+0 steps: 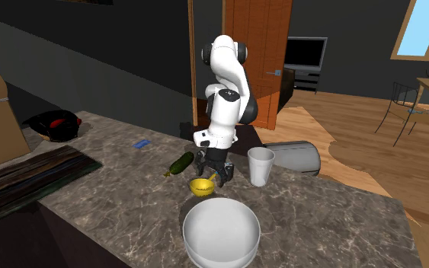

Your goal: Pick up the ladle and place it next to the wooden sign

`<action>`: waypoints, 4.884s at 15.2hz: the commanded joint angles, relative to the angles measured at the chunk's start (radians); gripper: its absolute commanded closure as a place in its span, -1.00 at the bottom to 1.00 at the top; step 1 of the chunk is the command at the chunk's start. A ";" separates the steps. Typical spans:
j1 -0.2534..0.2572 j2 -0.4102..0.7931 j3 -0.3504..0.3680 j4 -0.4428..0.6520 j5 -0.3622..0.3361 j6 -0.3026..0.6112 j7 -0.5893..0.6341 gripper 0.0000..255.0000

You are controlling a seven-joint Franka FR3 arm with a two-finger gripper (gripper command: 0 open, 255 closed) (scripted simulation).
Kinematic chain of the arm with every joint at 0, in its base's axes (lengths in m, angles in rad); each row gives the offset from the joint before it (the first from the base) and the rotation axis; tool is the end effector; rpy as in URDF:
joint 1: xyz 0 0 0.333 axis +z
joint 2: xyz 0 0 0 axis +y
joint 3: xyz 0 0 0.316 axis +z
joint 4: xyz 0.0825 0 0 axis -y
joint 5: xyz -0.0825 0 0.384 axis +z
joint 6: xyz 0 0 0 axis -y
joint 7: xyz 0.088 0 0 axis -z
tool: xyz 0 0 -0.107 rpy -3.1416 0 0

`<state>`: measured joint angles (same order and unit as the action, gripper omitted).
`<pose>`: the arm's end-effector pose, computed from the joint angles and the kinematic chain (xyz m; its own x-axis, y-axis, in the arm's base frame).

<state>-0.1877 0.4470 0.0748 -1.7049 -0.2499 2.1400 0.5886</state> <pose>0.6586 -0.0902 0.3339 0.8412 -0.5347 0.0804 -0.5404 -0.8266 0.1573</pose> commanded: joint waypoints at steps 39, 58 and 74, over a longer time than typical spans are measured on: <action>0.000 -0.095 0.011 0.167 0.032 -0.256 -0.055 1.00; -0.250 -0.266 -0.127 -0.079 0.077 -0.113 -0.433 1.00; -0.474 -0.169 -0.253 0.039 0.156 -0.083 -0.808 1.00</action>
<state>-0.6463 0.2742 -0.1710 -1.6710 -0.0996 2.0551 -0.1930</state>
